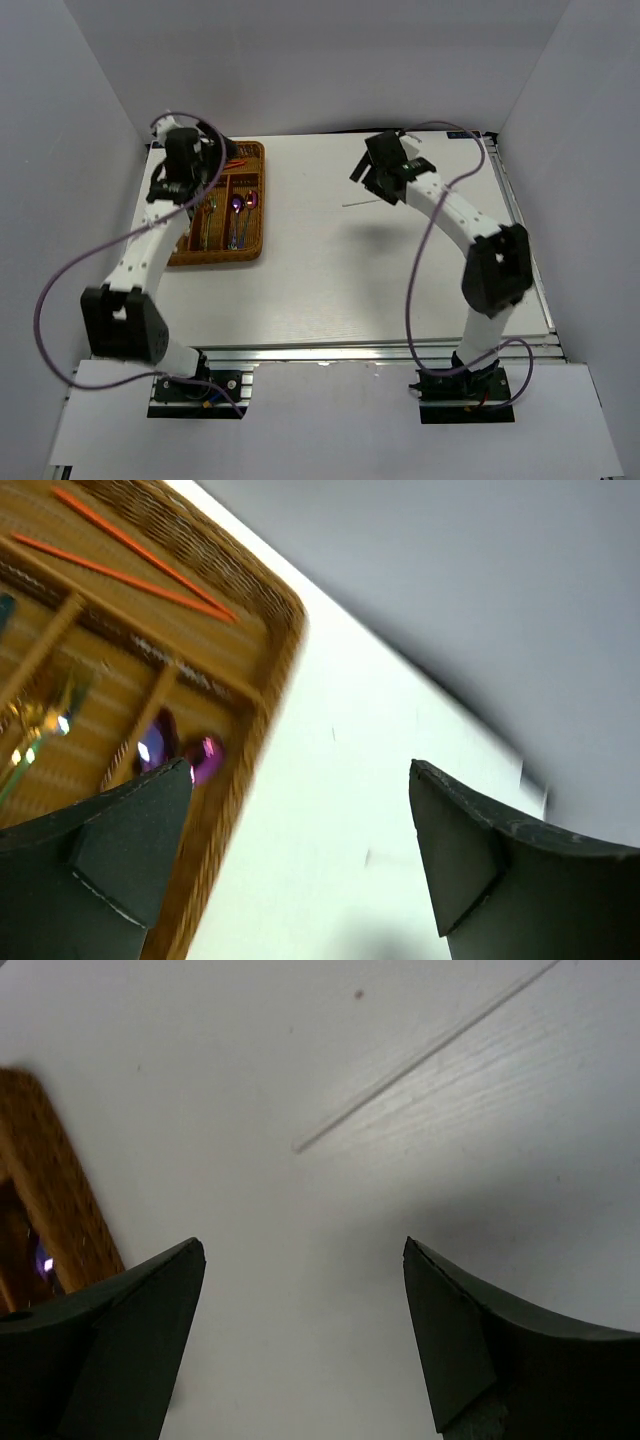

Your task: Sort the eating utensils into containers

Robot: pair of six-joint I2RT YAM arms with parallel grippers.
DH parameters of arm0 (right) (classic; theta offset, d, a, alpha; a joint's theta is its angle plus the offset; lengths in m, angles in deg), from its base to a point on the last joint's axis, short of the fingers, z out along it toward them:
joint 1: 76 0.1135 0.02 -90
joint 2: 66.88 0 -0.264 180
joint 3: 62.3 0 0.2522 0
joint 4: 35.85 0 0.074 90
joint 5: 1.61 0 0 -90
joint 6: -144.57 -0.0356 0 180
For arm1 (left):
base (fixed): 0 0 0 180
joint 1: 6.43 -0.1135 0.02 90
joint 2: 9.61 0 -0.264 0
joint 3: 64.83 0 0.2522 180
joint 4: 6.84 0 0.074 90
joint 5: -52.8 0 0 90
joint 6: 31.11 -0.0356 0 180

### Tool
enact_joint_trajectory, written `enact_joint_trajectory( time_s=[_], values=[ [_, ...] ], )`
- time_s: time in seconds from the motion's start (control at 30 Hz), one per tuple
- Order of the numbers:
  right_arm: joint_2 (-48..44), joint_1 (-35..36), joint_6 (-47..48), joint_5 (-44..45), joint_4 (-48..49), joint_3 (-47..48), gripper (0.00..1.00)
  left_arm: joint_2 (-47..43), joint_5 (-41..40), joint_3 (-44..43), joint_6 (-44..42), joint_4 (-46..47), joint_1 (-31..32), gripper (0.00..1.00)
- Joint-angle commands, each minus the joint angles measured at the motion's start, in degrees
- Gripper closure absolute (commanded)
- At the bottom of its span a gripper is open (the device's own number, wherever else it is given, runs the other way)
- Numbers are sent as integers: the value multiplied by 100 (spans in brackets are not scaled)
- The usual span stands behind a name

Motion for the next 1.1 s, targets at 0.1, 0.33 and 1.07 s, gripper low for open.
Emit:
enact_joint_trajectory(
  time_s=[0.1, 0.33, 1.07],
  values=[
    [2749, -207, -1287, 1116, -2813, 3498, 17, -2087, -695, 2090, -1408, -1141, 798, 2],
    [3314, -225, -1878, 1354, -2206, 3188, 27, -3539, -1460, 3359, -2148, -1388, 824, 2],
    [2365, -277, -1500, 1030, -825, 1621, 29, -3557, -995, 3492, -2288, -1283, 824, 2]
  ],
)
